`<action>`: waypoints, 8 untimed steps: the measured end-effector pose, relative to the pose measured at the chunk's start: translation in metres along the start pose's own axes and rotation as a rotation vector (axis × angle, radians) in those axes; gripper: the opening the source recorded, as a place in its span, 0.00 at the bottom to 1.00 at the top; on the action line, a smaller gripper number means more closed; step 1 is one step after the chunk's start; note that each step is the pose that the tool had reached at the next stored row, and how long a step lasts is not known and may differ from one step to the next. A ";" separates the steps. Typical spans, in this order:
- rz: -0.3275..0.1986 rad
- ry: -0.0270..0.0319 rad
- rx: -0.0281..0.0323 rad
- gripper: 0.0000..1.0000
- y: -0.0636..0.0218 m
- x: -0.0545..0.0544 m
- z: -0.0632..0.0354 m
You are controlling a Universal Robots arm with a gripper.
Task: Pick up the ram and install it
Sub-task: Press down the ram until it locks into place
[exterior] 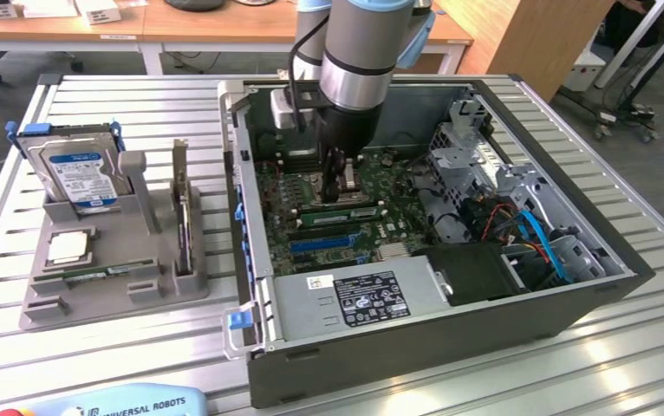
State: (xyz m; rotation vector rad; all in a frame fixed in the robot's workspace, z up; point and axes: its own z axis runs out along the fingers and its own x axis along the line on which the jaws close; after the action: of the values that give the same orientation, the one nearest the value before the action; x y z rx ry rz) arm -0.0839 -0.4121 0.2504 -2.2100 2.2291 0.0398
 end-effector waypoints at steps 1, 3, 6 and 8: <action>0.000 0.0000 0.0000 0.10 0.0000 0.000 -0.0005; 0.000 -0.0001 0.0000 0.10 0.0000 0.000 -0.0004; 0.000 0.0001 0.0000 0.10 -0.0003 0.000 -0.0005; 0.000 0.0002 -0.0001 0.10 -0.0023 0.000 -0.0006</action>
State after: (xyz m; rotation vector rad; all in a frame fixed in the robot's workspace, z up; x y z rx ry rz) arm -0.0816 -0.4121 0.2510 -2.2102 2.2293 0.0398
